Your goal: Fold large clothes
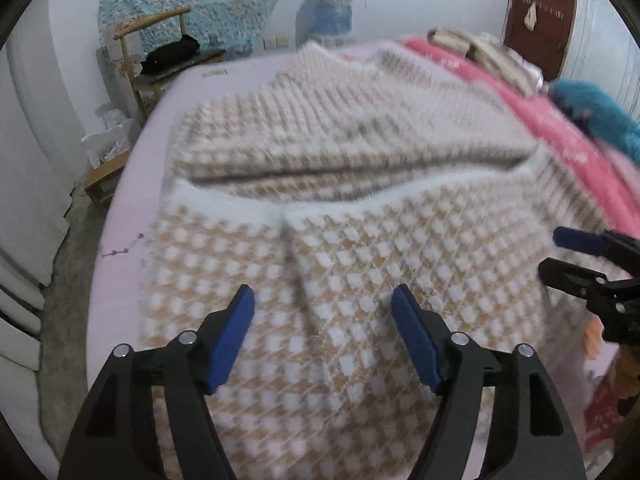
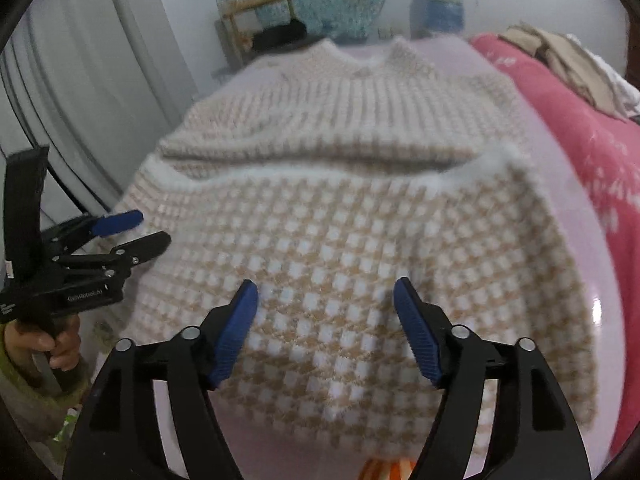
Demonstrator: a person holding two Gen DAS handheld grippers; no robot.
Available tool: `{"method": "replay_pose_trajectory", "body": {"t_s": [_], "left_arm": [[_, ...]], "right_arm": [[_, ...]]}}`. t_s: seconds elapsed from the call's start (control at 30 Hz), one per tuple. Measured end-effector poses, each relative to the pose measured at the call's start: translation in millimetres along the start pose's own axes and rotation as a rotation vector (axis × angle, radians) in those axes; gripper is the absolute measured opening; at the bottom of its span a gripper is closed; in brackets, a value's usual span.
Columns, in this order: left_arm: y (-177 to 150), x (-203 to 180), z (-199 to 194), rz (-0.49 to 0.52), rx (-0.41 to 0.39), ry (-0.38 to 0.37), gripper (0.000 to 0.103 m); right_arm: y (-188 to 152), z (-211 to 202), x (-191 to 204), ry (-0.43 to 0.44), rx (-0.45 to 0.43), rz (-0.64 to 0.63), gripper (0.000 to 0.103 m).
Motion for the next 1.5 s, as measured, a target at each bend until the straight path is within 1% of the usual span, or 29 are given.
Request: {"method": "replay_pose_trajectory", "body": {"t_s": [0.03, 0.1, 0.37, 0.77, 1.07, 1.5], "left_arm": [[-0.5, -2.5, 3.0, 0.007, 0.001, 0.016, 0.075], [-0.8, -4.0, 3.2, 0.011, -0.005, 0.029, 0.077], [-1.9, -0.8, 3.5, -0.009, 0.001, 0.041, 0.084], [-1.0, 1.0, 4.9, -0.011, 0.006, 0.036, 0.087], [-1.0, 1.4, 5.3, -0.011, 0.006, 0.036, 0.088], [-1.0, 1.9, 6.5, -0.011, 0.007, 0.037, 0.09]], "right_arm": [[-2.2, 1.3, -1.6, 0.006, -0.001, 0.009, 0.076], [-5.2, 0.9, -2.6, 0.023, 0.0, 0.023, 0.077], [-3.9, -2.3, -5.4, 0.03, 0.003, 0.027, 0.078], [-0.8, 2.9, -0.1, 0.02, 0.011, 0.015, 0.081], [3.5, -6.4, -1.7, 0.026, -0.017, 0.029, 0.083], [3.3, -5.7, -3.7, 0.026, -0.01, 0.034, 0.083]]}}
Point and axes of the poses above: each gripper's, at about its wrist camera, not at the fingertips, and z roughly the way its jaws point, x to its left, y to its top, the point moved 1 cm from there along z, roughly the way its jaws point, and after that the axes turned 4 degrees about x, right-handed, at the moved point
